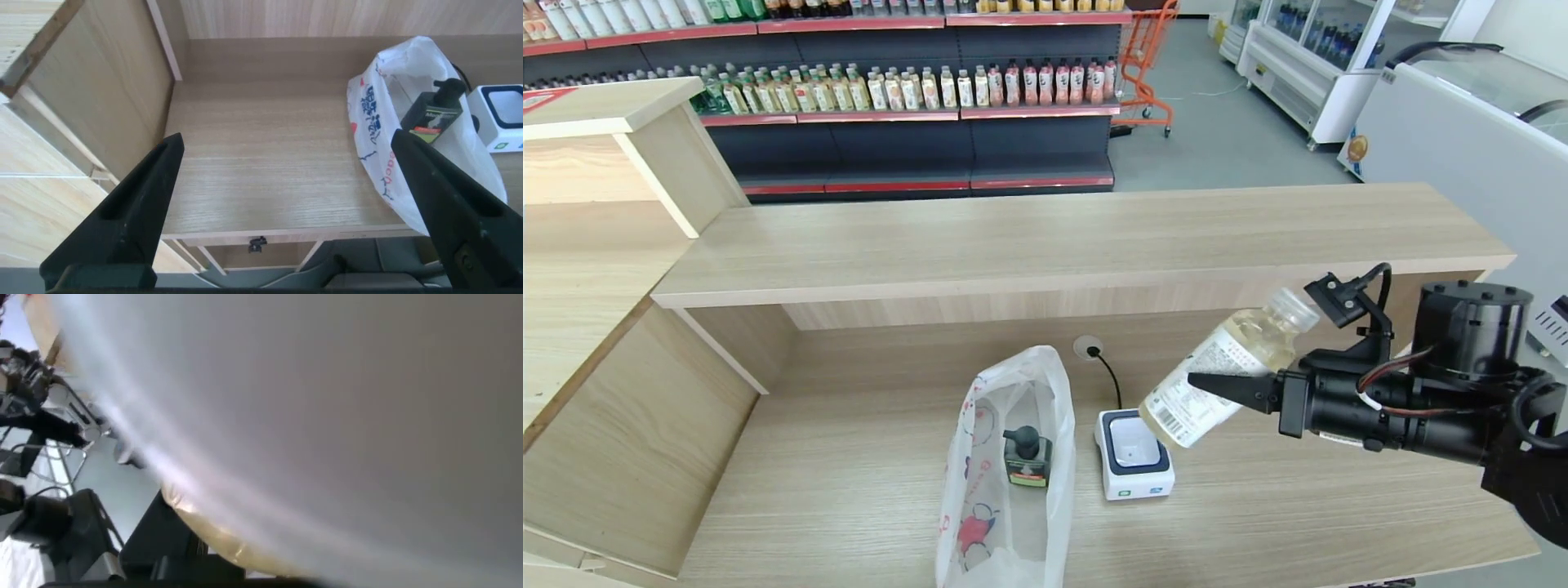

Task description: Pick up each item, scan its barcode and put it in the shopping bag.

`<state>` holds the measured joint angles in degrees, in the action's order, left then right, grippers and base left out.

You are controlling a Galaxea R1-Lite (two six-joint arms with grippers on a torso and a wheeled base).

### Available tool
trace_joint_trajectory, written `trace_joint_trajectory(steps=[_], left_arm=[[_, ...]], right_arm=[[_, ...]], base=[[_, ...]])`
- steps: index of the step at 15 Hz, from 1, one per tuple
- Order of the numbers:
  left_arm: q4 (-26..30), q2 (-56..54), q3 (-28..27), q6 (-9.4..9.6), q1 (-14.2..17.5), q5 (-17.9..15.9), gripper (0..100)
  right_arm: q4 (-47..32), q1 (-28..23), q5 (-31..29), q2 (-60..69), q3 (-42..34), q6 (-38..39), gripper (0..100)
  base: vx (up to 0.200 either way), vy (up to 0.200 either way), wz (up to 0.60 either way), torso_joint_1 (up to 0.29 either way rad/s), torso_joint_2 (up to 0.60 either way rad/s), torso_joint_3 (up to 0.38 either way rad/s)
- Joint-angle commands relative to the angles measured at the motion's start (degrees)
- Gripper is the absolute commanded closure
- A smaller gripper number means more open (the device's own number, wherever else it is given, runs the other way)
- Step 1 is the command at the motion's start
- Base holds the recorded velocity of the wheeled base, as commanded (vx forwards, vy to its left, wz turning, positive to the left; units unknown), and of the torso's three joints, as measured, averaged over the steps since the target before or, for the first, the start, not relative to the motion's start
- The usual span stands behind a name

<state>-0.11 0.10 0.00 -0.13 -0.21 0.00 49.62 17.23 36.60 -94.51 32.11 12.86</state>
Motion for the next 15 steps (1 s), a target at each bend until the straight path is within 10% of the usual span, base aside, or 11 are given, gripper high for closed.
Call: trace_joint_trajectory(steps=[1, 10, 15], left_arm=[[0.0, 0.0, 0.0, -0.04, 0.0, 0.0, 0], [0.0, 0.0, 0.0, -0.04, 0.1, 0.0, 0], [-0.1, 0.0, 0.0, -0.04, 0.0, 0.0, 0]], right_arm=[[-1.3, 2.5, -0.1, 2.2, -1.0, 0.3, 100], [-0.9, 11.5, -5.4, -0.6, -7.9, -6.1, 100], [22.9, 13.6, -1.3, -14.2, -10.8, -9.5, 100]], base=[[0.000, 0.000, 0.00, 0.000, 0.00, 0.000], [0.000, 0.000, 0.00, 0.000, 0.00, 0.000], [0.000, 0.000, 0.00, 0.000, 0.00, 0.000]])
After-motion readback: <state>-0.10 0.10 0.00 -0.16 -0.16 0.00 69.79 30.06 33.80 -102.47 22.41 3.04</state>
